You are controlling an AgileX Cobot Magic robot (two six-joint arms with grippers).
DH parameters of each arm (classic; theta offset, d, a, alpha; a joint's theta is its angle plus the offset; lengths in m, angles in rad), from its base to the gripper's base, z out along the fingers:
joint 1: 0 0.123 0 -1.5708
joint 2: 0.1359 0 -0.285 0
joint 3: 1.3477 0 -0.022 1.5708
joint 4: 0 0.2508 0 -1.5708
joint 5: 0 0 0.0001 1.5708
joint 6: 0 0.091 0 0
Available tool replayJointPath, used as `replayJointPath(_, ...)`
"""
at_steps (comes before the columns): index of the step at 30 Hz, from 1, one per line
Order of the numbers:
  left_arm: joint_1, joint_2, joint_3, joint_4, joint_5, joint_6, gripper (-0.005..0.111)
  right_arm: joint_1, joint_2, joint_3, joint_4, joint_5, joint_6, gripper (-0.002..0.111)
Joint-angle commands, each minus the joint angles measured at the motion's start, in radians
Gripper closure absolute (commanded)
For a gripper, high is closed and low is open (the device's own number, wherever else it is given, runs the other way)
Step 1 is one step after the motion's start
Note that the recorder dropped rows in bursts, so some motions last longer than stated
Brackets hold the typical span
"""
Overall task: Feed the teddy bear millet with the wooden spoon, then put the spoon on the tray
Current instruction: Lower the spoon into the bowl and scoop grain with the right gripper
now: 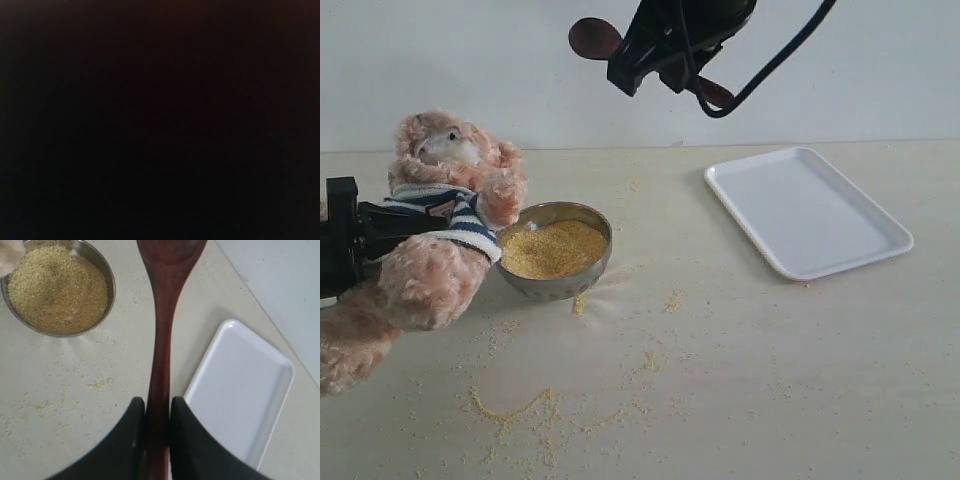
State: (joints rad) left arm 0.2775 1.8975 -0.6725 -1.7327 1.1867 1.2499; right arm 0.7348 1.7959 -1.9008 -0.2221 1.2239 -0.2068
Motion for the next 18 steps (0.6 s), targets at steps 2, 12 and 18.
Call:
replayJointPath(2, 0.001, -0.012, -0.004, -0.012, 0.034, -0.001, 0.102, -0.006, -0.009, 0.005, -0.006, -0.003, -0.011, 0.109)
replayJointPath(12, 0.044, -0.012, -0.005, -0.012, 0.034, 0.015, 0.102, 0.022, 0.168, 0.005, 0.127, -0.003, -0.149, 0.109)
replayJointPath(18, 0.077, -0.012, -0.049, -0.012, 0.024, -0.044, 0.102, 0.156, 0.292, 0.005, -0.323, -0.114, -0.354, 0.109)
